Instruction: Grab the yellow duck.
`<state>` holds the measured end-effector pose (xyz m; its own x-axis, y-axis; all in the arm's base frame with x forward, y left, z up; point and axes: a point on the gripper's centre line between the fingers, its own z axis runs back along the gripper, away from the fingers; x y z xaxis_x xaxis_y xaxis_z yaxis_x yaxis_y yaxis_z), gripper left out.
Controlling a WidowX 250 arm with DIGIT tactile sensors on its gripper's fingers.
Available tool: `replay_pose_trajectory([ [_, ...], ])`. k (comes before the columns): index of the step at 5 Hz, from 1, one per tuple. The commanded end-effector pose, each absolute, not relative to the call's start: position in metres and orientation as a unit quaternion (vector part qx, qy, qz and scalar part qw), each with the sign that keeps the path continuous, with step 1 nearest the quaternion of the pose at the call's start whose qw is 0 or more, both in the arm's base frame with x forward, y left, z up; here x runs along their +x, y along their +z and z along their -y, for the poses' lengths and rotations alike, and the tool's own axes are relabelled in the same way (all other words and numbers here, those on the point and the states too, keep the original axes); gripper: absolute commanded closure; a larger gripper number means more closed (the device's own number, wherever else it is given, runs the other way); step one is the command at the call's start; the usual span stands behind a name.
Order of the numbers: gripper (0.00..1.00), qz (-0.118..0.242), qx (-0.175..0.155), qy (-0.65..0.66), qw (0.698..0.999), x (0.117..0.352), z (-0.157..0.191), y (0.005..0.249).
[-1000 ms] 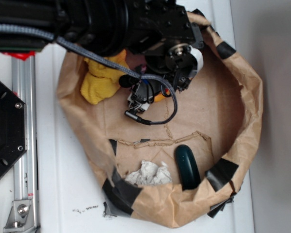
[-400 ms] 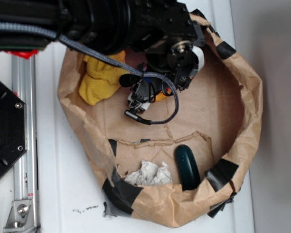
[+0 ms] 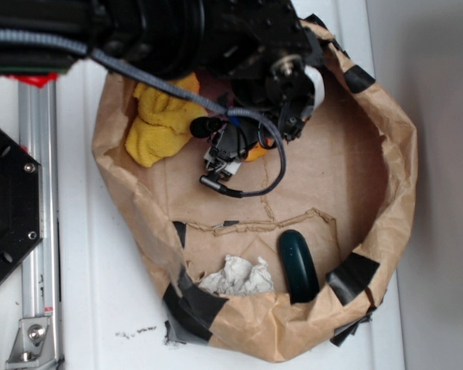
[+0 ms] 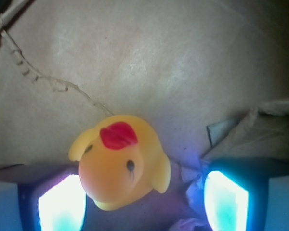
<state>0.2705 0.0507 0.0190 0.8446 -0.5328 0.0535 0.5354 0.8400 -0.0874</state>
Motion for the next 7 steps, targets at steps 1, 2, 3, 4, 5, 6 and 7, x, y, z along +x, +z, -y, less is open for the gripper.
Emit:
replay_pose_trajectory([
  [1, 1.0, 0.038, -0.045, -0.289, 0.956, 0.2749, -0.0451, 0.0205],
  [2, 1.0, 0.037, -0.044, -0.29, 0.955, 0.2739, -0.0451, 0.0203],
  [3, 1.0, 0.034, -0.042, -0.293, 0.955, 0.2741, -0.0448, 0.0195],
  [4, 1.0, 0.033, -0.04, -0.295, 0.954, 0.2741, -0.0441, 0.0191],
  [5, 1.0, 0.032, -0.038, -0.298, 0.953, 0.2734, -0.0432, 0.0197],
  [6, 0.0, 0.039, -0.04, -0.301, 0.952, 0.2724, -0.0427, 0.0262],
  [7, 0.0, 0.04, -0.037, -0.303, 0.951, 0.2748, -0.0418, 0.0289],
])
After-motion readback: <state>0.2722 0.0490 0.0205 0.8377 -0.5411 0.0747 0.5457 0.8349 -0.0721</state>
